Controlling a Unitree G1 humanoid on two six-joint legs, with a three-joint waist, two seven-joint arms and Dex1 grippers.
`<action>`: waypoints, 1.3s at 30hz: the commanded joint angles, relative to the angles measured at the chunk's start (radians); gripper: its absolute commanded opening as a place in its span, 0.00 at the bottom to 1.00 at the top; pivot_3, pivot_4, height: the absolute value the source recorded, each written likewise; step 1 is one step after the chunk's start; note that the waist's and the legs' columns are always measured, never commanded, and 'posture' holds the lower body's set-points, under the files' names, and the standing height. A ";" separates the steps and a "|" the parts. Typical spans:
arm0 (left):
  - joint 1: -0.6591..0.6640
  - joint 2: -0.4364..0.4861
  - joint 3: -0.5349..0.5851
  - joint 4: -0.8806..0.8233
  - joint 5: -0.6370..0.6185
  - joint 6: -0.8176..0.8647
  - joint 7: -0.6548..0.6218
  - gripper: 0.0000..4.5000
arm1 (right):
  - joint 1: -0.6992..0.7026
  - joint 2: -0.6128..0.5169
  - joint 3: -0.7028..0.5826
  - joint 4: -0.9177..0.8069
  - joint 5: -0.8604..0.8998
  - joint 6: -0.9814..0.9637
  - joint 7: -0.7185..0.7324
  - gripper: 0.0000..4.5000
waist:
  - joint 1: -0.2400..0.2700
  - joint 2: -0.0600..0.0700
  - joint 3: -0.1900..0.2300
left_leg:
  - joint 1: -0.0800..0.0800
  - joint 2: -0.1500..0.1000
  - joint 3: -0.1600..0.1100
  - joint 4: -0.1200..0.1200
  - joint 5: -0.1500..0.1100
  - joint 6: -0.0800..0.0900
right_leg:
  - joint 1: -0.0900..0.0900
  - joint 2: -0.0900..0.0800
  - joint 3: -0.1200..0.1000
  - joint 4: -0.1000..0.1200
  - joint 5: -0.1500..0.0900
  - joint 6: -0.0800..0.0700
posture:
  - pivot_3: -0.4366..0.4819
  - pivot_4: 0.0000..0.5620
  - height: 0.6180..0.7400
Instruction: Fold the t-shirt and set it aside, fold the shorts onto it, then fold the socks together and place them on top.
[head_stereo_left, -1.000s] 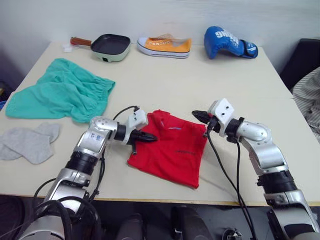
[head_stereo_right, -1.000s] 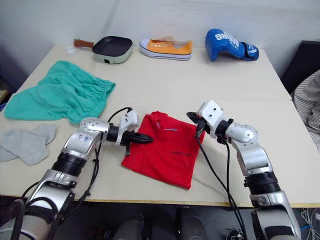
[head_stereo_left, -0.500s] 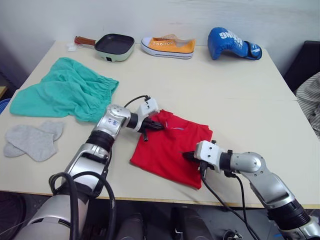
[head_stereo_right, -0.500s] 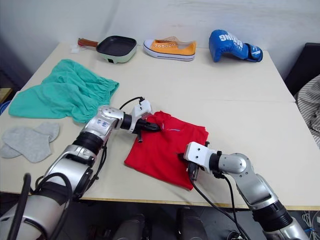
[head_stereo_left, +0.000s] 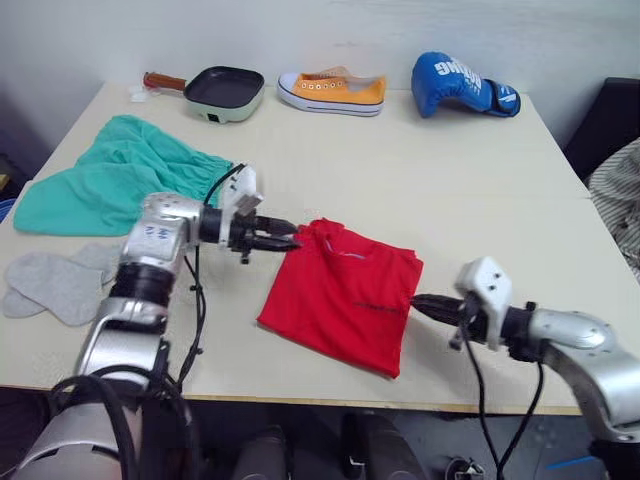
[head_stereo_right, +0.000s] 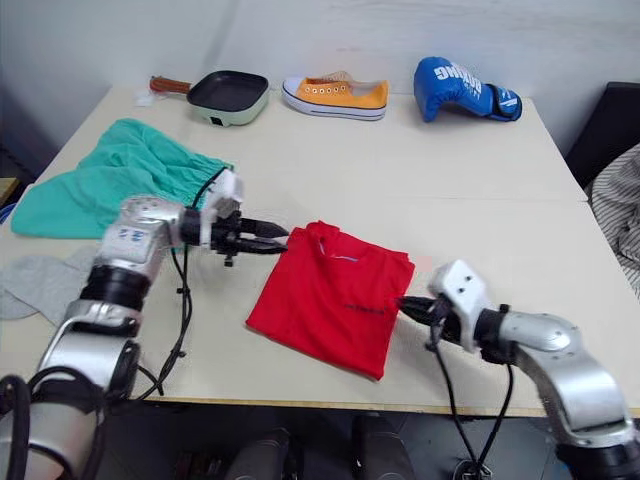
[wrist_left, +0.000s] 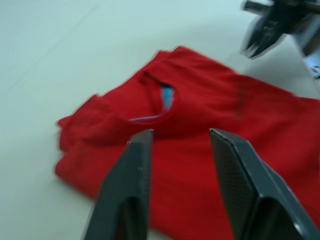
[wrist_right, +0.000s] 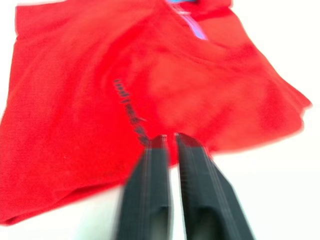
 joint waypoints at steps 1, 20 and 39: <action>0.067 0.067 0.067 -0.326 -0.131 0.142 0.010 0.68 | 0.035 -0.036 -0.154 -0.006 0.212 0.244 0.007 0.36 | 0.007 0.000 0.000 | 0.000 0.000 -0.002 0.000 0.000 0.000 | 0.001 0.000 0.000 -0.001 0.000 0.000 | 0.48 0.27 1.00; 0.220 0.191 0.059 -0.615 -0.233 0.219 0.088 1.00 | -0.310 0.321 0.080 0.381 0.279 0.455 -0.253 1.00 | -0.027 -0.002 -0.001 | 0.002 -0.002 -0.003 -0.003 0.001 0.001 | 0.002 0.000 0.003 -0.004 0.000 0.000 | 0.48 0.27 1.00; 0.263 0.157 0.016 -0.607 -0.206 0.128 0.156 1.00 | -0.306 0.123 0.038 0.318 0.292 0.457 -0.180 0.01 | -0.004 -0.002 -0.001 | 0.000 -0.002 -0.004 -0.009 0.002 0.001 | 0.001 0.000 0.003 -0.006 0.000 0.000 | 0.48 0.27 1.00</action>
